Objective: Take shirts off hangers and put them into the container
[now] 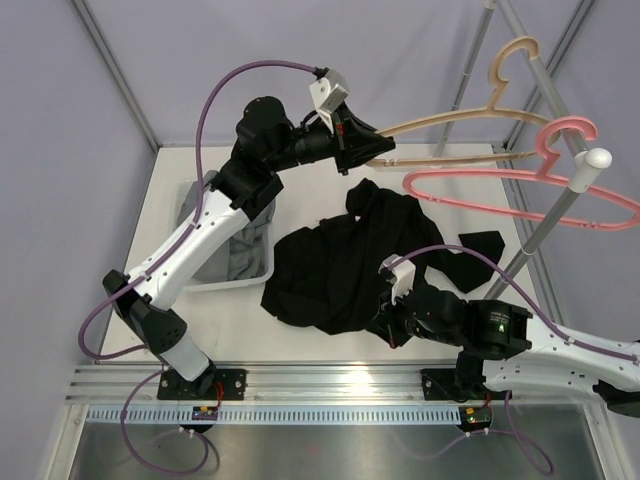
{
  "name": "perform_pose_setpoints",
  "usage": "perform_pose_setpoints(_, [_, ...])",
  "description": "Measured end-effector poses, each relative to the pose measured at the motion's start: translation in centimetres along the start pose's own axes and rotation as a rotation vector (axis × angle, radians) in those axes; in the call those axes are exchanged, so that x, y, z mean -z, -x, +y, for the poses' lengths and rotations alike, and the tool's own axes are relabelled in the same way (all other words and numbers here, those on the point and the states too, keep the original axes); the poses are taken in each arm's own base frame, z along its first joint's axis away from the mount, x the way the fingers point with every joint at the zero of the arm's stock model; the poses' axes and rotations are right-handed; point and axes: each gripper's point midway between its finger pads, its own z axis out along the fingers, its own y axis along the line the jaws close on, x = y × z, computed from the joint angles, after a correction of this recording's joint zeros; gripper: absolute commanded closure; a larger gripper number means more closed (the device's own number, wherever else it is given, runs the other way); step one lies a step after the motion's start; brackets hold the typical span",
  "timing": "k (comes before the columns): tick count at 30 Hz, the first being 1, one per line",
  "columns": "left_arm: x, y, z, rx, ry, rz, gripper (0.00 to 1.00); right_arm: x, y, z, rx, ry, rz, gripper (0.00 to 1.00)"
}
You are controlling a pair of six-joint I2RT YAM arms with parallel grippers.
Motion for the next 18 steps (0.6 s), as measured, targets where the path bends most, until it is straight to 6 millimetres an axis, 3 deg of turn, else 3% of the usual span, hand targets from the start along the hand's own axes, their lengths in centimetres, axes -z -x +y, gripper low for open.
perform_pose_setpoints(7, [-3.2, 0.3, 1.3, 0.025, -0.047, -0.044, 1.0, -0.6, -1.0, 1.1, 0.019, -0.005, 0.02, 1.0])
perform_pose_setpoints(10, [-4.5, -0.4, 1.8, 0.049, -0.058, -0.04, 1.0, -0.6, -1.0, 1.3, 0.025, -0.012, 0.014, 1.0])
perform_pose_setpoints(14, [-6.0, -3.0, 2.4, 0.095, -0.058, 0.005, 1.0, -0.1, -0.2, 1.4, 0.011, -0.024, -0.021, 1.0])
perform_pose_setpoints(16, [-6.2, -4.2, 2.6, 0.118, -0.049, 0.036, 0.92, 0.3, 0.3, 1.3, -0.001, -0.03, -0.044, 1.0])
perform_pose_setpoints(18, [-6.2, -4.7, 2.9, 0.124, -0.029, 0.052, 0.68, 0.6, 0.5, 1.0, -0.011, -0.04, -0.06, 1.0])
